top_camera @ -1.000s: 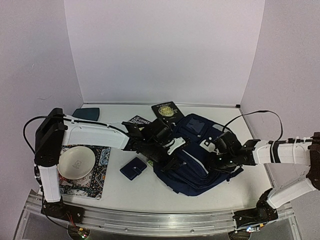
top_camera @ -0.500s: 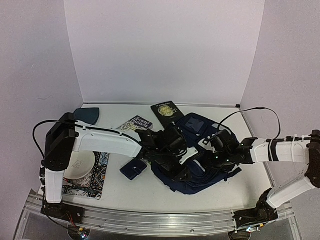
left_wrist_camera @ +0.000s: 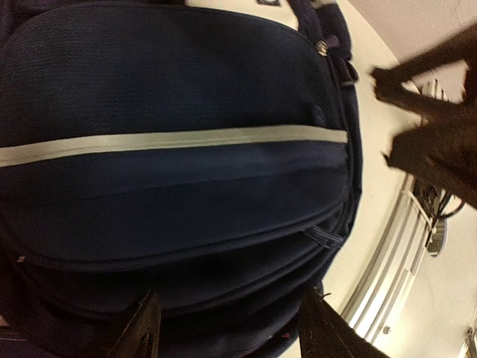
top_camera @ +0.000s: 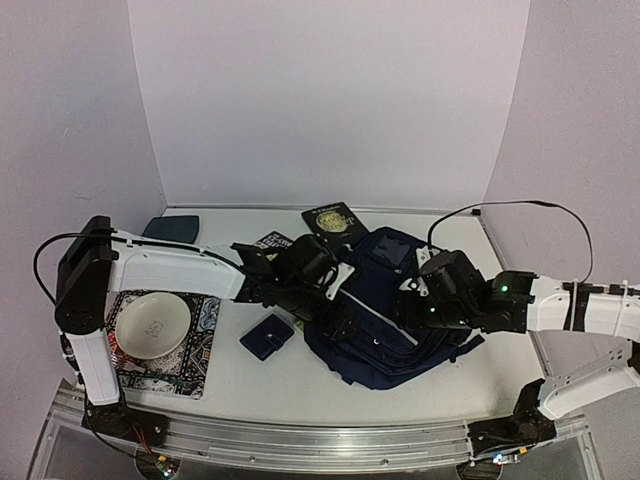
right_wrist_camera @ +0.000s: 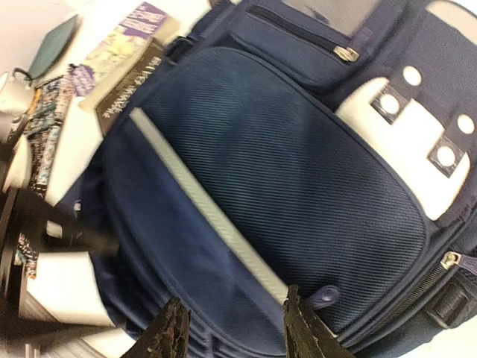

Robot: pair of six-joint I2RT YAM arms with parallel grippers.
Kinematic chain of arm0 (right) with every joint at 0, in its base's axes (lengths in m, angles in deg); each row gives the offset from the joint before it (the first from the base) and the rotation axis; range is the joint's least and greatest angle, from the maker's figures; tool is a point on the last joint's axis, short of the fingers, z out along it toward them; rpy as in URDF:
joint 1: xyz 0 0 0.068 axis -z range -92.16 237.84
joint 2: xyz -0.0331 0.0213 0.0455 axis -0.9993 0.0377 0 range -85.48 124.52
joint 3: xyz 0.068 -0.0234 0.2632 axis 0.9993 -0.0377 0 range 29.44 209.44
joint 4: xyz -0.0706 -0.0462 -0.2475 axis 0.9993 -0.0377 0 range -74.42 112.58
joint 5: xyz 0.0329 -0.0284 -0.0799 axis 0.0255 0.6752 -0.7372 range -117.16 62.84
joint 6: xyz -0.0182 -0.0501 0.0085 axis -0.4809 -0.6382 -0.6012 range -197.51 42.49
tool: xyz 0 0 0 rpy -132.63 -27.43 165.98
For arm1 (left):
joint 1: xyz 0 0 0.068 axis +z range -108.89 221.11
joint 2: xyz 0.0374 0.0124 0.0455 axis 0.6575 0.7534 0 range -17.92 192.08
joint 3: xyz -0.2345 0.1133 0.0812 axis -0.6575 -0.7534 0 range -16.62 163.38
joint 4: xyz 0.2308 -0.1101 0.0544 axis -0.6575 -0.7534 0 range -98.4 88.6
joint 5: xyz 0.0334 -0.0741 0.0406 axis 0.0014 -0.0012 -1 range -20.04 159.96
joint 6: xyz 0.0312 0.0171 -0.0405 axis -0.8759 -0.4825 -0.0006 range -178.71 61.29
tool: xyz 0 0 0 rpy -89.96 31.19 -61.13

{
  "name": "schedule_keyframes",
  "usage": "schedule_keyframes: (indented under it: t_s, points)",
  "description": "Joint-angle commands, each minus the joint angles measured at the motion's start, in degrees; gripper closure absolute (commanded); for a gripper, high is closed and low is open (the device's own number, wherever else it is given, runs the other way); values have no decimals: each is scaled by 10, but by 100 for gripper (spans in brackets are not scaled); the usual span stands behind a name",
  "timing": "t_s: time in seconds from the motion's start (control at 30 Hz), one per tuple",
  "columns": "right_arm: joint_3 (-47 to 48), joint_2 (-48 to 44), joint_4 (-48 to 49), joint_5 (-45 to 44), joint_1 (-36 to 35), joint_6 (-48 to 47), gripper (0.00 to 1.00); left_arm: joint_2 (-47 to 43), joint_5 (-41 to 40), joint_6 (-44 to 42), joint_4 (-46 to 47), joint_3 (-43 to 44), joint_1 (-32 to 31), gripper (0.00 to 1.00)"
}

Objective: Pack the student bag
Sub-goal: Grab the upper front pocket of the student bag.

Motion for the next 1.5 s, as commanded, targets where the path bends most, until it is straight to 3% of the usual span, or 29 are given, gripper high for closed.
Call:
schedule_keyframes:
  t_s: [0.0,0.5,0.83,1.17,1.4,1.47]
  points:
    - [31,31,-18,-35,-32,4,55,-27,-2,62,48,-7,26,35]
    - [4,76,-23,25,-70,64,71,-14,30,118,82,-29,54,35]
    - [-14,73,-62,32,-79,78,70,-4,41,124,85,-27,54,34]
    - [-21,128,-1,56,-79,72,72,0,46,129,85,-27,54,34]
    - [-11,125,-1,47,-79,55,99,7,54,151,86,-26,54,34]
    - [-10,114,-1,45,-79,51,100,10,55,165,85,-25,55,34]
